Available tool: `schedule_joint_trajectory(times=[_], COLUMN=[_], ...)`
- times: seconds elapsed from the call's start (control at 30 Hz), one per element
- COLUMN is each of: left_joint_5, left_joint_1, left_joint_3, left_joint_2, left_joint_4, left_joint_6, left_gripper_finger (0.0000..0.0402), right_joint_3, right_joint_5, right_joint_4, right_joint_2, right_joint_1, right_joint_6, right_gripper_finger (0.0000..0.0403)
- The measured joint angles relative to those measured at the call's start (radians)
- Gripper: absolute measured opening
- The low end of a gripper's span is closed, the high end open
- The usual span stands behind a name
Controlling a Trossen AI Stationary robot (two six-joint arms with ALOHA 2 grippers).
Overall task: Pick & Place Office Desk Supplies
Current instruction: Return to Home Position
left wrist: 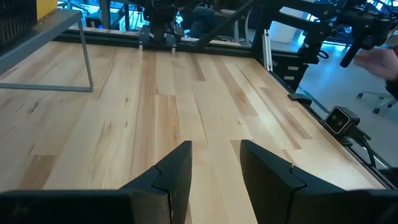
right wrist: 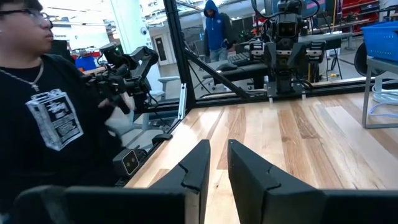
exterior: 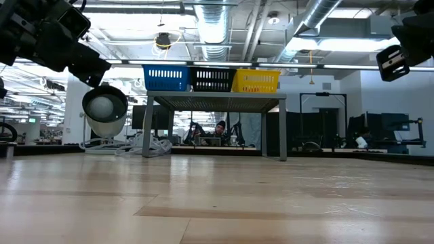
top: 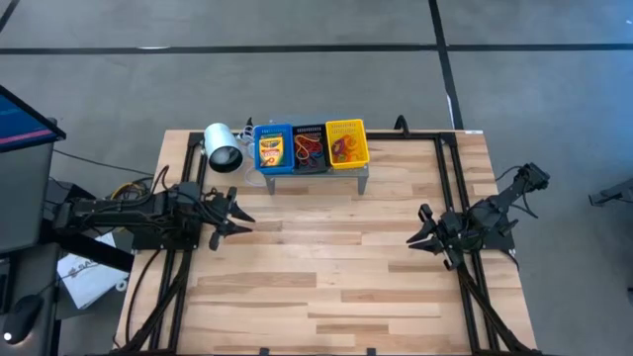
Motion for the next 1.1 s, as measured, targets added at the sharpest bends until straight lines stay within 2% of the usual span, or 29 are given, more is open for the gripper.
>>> schedule_joint_trajectory(times=[0.17,1.1], left_joint_5=[0.000,-0.001], left_joint_1=[0.000,0.000], left_joint_3=[0.000,0.000], left_joint_2=[0.000,0.000], left_joint_4=[0.001,0.001], left_joint_6=[-0.076,-0.079], left_gripper_finger=[0.0132,0.0132], right_joint_3=[0.000,0.000], right_joint_5=[0.000,0.000], right_joint_4=[0.000,0.000], right_joint_2=[0.000,0.000], right_joint_1=[0.000,0.000], right_joint_6=[0.000,0.000], right_gripper_finger=[0.0053,0.0053])
